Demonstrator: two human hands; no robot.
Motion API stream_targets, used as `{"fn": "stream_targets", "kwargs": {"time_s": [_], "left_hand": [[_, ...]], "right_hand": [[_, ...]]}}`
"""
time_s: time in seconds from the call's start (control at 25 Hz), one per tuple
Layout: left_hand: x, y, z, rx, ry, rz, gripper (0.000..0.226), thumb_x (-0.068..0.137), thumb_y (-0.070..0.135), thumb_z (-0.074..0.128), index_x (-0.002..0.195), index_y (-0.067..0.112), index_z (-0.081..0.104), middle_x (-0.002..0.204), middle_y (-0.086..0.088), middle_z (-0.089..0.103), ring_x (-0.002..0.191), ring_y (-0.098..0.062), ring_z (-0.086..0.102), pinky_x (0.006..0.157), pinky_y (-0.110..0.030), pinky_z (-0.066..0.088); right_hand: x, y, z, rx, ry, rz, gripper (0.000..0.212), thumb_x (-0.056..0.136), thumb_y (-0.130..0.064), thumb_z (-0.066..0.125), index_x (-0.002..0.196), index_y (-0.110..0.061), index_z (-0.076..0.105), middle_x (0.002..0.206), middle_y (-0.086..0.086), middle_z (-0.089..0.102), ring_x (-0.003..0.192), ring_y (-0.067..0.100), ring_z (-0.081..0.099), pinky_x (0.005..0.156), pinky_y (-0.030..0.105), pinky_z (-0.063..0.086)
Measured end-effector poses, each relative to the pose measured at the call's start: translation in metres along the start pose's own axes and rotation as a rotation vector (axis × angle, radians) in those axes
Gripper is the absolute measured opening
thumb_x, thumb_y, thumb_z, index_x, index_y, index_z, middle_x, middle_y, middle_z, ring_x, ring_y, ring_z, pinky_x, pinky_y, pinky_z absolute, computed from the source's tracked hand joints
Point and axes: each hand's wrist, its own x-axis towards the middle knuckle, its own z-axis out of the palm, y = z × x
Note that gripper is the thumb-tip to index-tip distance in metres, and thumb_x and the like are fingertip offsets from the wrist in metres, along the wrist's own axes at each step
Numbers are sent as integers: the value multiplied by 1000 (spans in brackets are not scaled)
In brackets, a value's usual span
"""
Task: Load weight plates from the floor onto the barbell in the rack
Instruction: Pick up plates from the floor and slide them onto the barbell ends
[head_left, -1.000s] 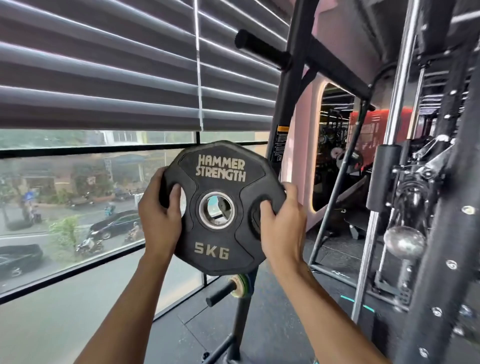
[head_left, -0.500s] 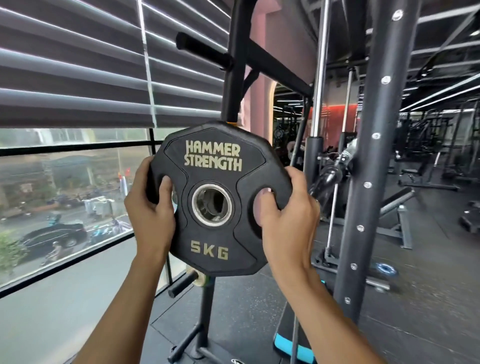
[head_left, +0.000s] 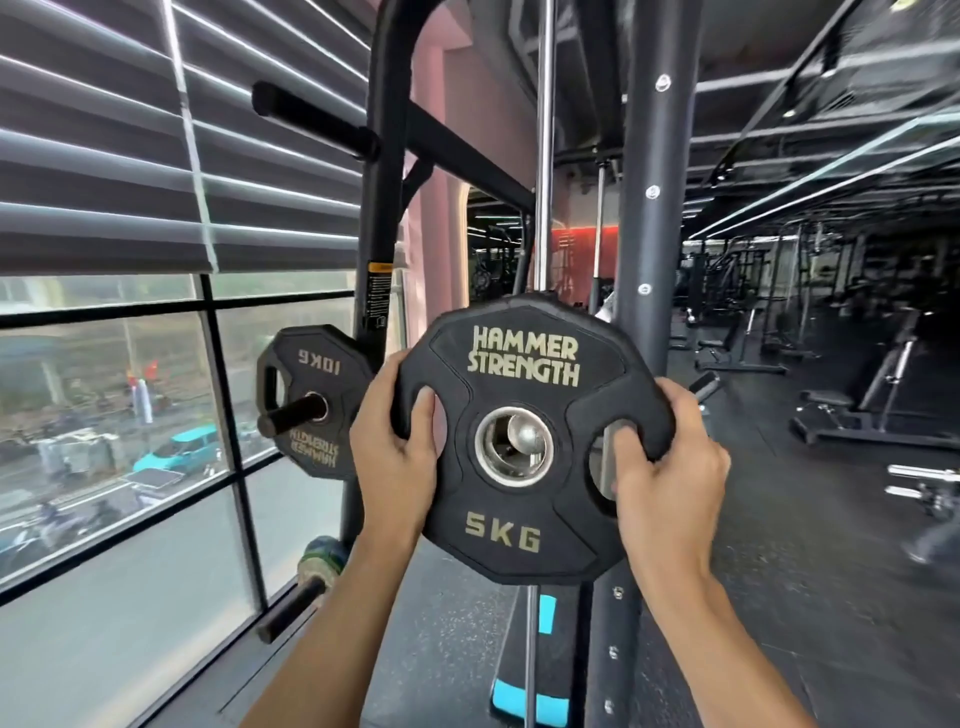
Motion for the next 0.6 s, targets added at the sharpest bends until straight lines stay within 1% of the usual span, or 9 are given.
{"fn": "stream_targets", "kwargs": {"time_s": [0.04, 0.08, 0.16, 0.2, 0.28, 0.32, 0.44, 0.52, 0.6], "left_hand": [[-2, -4, 6, -17, -10, 1, 34, 101, 10, 55, 135, 15, 57, 129, 10, 63, 123, -8, 58, 106, -30, 44], [-4, -7, 11, -32, -20, -5, 33, 101, 11, 55, 134, 15, 57, 128, 9, 63, 123, -10, 58, 106, -32, 45], [-6, -12, 21, -42, -25, -38, 36, 101, 17, 55, 137, 13, 55, 130, 3, 64, 124, -14, 58, 108, -38, 46], [-6, -17, 25, -44, -25, -58, 40, 100, 21, 55, 138, 12, 55, 131, 1, 63, 126, -14, 57, 109, -40, 46], [-3, -27, 31, -50, -23, -82, 43, 99, 25, 54, 140, 12, 54, 133, -1, 62, 127, -14, 56, 110, -43, 45], [-1, -34, 32, -54, -21, -84, 44, 99, 26, 53, 140, 12, 53, 134, -1, 62, 128, -14, 56, 110, -43, 44], [4, -52, 37, -75, -34, -72, 43, 99, 24, 52, 139, 9, 54, 132, -3, 62, 127, -14, 56, 110, -41, 45], [5, -59, 43, -85, -53, -54, 40, 99, 21, 52, 137, 8, 55, 127, 0, 62, 123, -11, 57, 106, -33, 46], [8, -65, 53, -103, -82, -47, 39, 99, 20, 51, 136, 9, 55, 123, 6, 61, 119, -4, 56, 101, -18, 43]], "right_hand": [[2, 5, -3, -22, -9, -4, 44, 87, -5, 61, 131, -11, 57, 68, 12, 66, 82, -29, 43, 64, 7, 35], [4, 8, -5, -31, -25, -7, 46, 87, -4, 61, 132, -11, 55, 66, 14, 67, 83, -33, 39, 66, 1, 34], [7, 14, -6, -25, -37, -7, 44, 88, -2, 59, 132, -10, 55, 64, 15, 66, 81, -33, 39, 67, -5, 33], [10, 18, -4, -20, -34, -4, 43, 88, -1, 59, 130, -10, 56, 62, 14, 65, 78, -28, 44, 67, -5, 33], [15, 24, 3, -11, -22, 3, 40, 88, -1, 59, 127, -10, 57, 58, 10, 63, 70, -9, 56, 66, -5, 33], [17, 28, 8, -13, -22, 8, 39, 88, -2, 59, 126, -11, 57, 58, 9, 64, 66, -1, 58, 67, -5, 34], [19, 43, 23, -14, -5, -9, 36, 87, -8, 59, 122, -16, 57, 59, 5, 63, 59, 6, 60, 67, 5, 43], [21, 51, 30, 3, 4, 1, 32, 88, -9, 59, 118, -21, 56, 60, 6, 62, 61, 6, 60, 66, 11, 46], [26, 63, 36, 5, 12, 17, 33, 88, -6, 60, 116, -21, 56, 63, 5, 63, 60, 20, 62, 63, 31, 53]]}}
